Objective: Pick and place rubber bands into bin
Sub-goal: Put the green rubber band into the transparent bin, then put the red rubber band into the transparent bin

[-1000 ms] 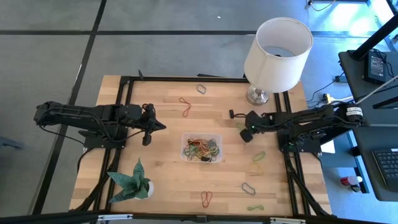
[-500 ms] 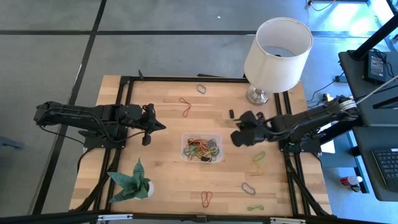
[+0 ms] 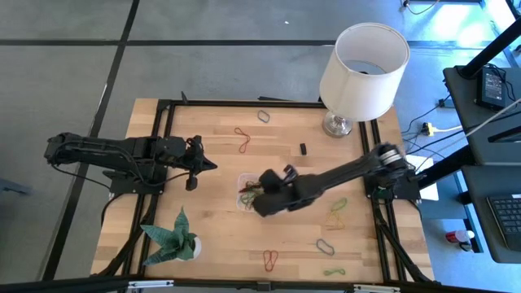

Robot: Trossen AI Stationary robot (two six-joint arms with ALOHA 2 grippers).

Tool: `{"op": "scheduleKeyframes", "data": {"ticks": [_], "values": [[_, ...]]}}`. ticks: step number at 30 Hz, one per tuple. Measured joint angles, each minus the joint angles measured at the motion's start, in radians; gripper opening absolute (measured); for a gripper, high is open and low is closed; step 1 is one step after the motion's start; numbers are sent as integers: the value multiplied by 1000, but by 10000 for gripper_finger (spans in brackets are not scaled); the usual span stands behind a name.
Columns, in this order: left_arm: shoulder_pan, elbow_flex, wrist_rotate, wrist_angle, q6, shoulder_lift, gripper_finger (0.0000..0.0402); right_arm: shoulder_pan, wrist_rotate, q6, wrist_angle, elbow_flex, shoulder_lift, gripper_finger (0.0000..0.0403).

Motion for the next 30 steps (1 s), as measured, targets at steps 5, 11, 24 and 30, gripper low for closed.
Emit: {"op": "scheduleKeyframes", "data": {"ticks": [5, 11, 24, 30], "values": [[0, 0, 0, 0, 0, 0, 3, -24, -76, 90, -78, 41, 114, 0], [0, 0, 0, 0, 0, 0, 4, -38, -122, 263, -240, 37, 148, 0], [0, 0, 0, 0, 0, 0, 5, -38, -125, 260, -398, 93, 134, 77], [0, 0, 0, 0, 0, 0, 2, -38, -120, 240, -416, 135, 134, 124]]}}
